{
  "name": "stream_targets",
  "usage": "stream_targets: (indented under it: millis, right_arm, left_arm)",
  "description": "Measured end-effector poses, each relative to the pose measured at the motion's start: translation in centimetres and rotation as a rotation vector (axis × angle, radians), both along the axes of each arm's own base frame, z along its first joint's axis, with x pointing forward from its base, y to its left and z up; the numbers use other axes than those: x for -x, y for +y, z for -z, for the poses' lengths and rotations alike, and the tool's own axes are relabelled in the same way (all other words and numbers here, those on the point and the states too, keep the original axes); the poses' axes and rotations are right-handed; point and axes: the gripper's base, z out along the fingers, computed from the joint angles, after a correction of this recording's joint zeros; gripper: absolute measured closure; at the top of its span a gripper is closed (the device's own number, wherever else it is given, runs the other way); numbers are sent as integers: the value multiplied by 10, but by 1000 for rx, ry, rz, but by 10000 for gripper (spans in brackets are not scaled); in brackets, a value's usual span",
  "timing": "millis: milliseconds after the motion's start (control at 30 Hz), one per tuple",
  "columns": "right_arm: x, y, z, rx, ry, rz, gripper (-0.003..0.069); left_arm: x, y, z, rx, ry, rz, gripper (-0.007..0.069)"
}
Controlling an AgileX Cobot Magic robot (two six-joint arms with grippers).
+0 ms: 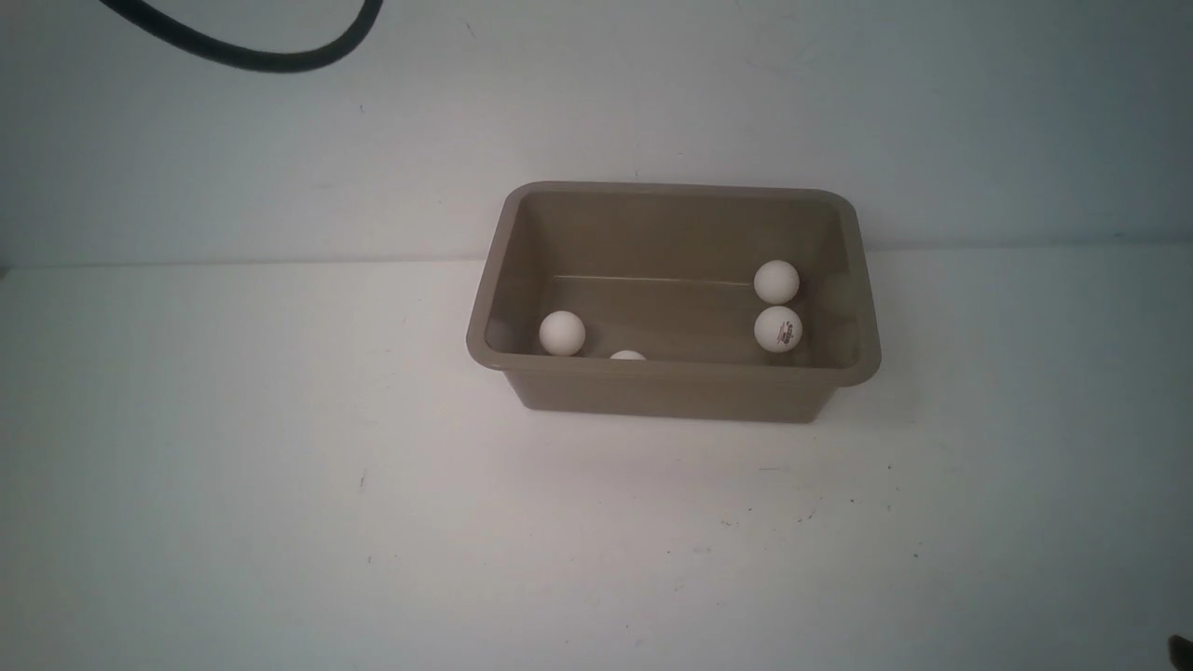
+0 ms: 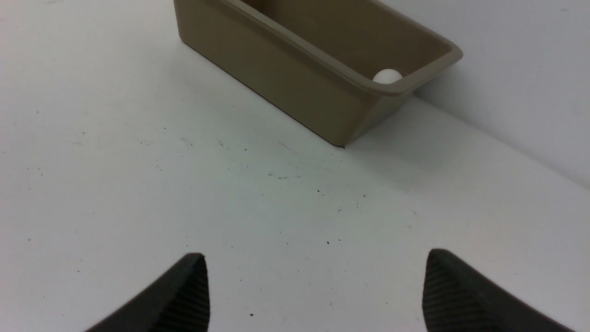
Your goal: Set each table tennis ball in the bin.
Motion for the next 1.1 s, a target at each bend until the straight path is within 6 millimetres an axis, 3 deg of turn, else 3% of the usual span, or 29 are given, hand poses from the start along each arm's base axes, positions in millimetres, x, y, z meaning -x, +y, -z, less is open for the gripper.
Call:
stream_targets:
  millis: [167, 233, 300, 433, 500, 567, 600, 667, 700, 733, 833, 1000, 1100]
  right_arm:
    - [0, 0, 0, -1, 0, 0, 95]
    - [0, 0, 0, -1, 0, 0, 95]
    - [0, 0, 0, -1, 0, 0, 95]
    - [0, 0, 0, -1, 0, 0, 95]
    - [0, 0, 0, -1, 0, 0, 95]
    - [0, 0, 0, -1, 0, 0, 95]
    - [0, 0, 0, -1, 0, 0, 95]
    - [0, 0, 0, -1, 0, 0, 95]
    - [0, 0, 0, -1, 0, 0, 95]
    - [0, 0, 0, -1, 0, 0, 95]
    - [0, 0, 0, -1, 0, 0, 95]
    - [0, 0, 0, -1, 0, 0, 95]
    - [0, 0, 0, -1, 0, 0, 95]
  left_arm:
    - [-31, -7, 49, -104, 31, 42, 94]
    - [-38, -7, 94, -114, 97, 24, 94]
    - [-35, -5, 120, -126, 142, 7, 94]
    - [5, 11, 173, -158, 150, -86, 94]
    - [33, 24, 181, -149, 98, -156, 94]
    - [65, 39, 208, -142, 109, -233, 94]
    - [72, 43, 211, -136, 104, -256, 94]
    - [119, 67, 234, -83, 50, -412, 94]
    - [121, 69, 231, -74, 40, -421, 94]
    - [148, 83, 249, -44, 3, -528, 94]
    - [183, 102, 267, -2, -64, -670, 94]
    - [224, 114, 287, 17, -174, -768, 94]
    - [237, 118, 295, 11, -224, -807, 94]
